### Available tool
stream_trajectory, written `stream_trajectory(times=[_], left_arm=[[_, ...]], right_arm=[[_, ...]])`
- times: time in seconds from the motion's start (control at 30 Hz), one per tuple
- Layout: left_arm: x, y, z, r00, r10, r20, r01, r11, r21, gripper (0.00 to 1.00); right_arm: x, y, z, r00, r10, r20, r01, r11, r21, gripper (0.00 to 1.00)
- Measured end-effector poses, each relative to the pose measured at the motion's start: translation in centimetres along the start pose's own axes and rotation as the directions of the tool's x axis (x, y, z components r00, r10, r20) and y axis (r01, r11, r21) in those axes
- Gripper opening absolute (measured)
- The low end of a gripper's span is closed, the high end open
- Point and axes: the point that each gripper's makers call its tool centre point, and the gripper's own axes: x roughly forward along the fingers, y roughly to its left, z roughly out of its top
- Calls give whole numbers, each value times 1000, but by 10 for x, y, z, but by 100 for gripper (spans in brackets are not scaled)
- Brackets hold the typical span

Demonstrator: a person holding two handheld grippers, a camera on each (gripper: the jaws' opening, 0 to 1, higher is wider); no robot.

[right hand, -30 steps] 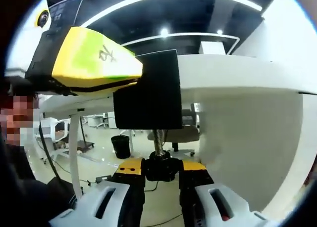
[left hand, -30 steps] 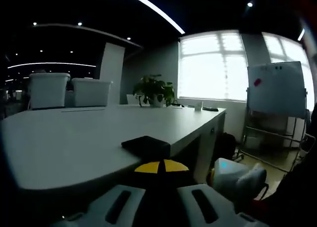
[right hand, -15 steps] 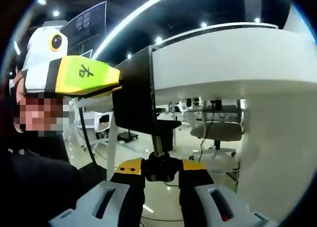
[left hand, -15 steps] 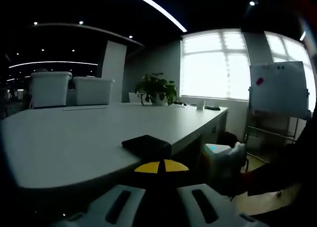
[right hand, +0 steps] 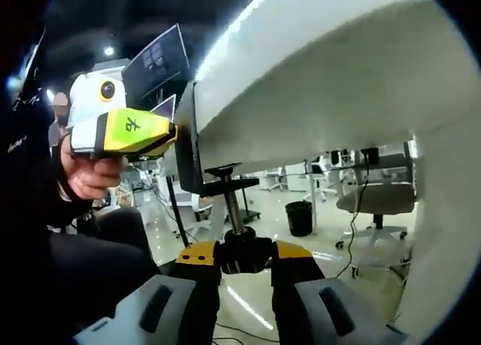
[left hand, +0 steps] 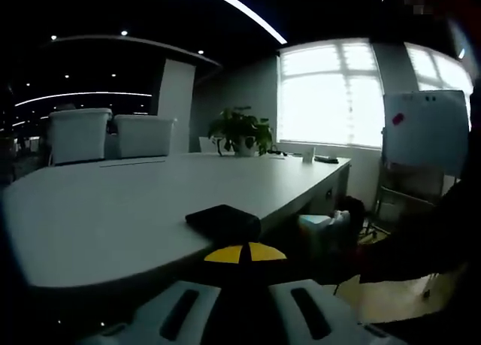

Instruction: Clamp the fixed fixture on the desktop, loosen the retaining clip, secure it to the edge of the desk, and tighten the retaining clip.

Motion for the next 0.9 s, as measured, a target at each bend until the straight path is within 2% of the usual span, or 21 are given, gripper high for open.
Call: stream_trajectory(times=[0.1,0.33,0.4,0.47,0.53,0.6,0.63,0.67,0.7,0.77,0.8,0.83,0.87,0.9], left_arm=[[0,1,-1,1000,11,-15,-11,1000,10,1],[1,2,-2,1000,0,-26,0,1000,5,1],[1,2,-2,1000,-7,-27,7,1000,3,1],[1,2,-2,999,-11,-30,11,1000,6,1],[0,1,-2,1000,-10,-25,10,1000,12,1],[0,0,-2,1000,-6,-18,7,1000,25,1],[0,0,-2,1000,-4,-14,4,1000,26,1],[0,0,-1,1000,-1,-11,1,1000,22,1],[-1,-2,-1,1000,0,-8,0,1000,12,1],[-1,-3,0,1000,-1,1,1,1000,9,1],[-1,-3,0,1000,-4,8,4,1000,1,1],[-1,-2,0,1000,-7,14,7,1000,-11,1],[-1,-2,1,1000,-9,17,9,1000,-14,1],[-1,-2,1,1000,-10,19,10,1000,-13,1]], right_arm=[[-2,4,0,998,63,-5,-63,998,26,24],[0,1,0,998,63,-1,-63,998,-3,25],[-1,-1,0,1000,14,2,-14,1000,5,25],[-3,-4,-1,998,-65,1,65,998,-6,27],[-6,-8,-2,986,-165,15,165,986,-25,28],[-10,-12,-4,962,-272,18,273,961,-49,33],[-12,-13,-4,944,-328,26,329,942,-72,36],[-17,-17,-4,912,-409,35,411,909,-75,40],[-25,-22,-5,856,-517,30,517,851,-88,42],[-29,-20,-2,785,-617,54,619,780,-89,39],[-26,-17,0,768,-639,48,639,760,-116,40],[-24,-16,3,740,-671,47,670,730,-132,40],[-29,-21,7,670,-739,64,741,664,-100,41],[-28,-22,8,645,-761,68,764,641,-70,40]])
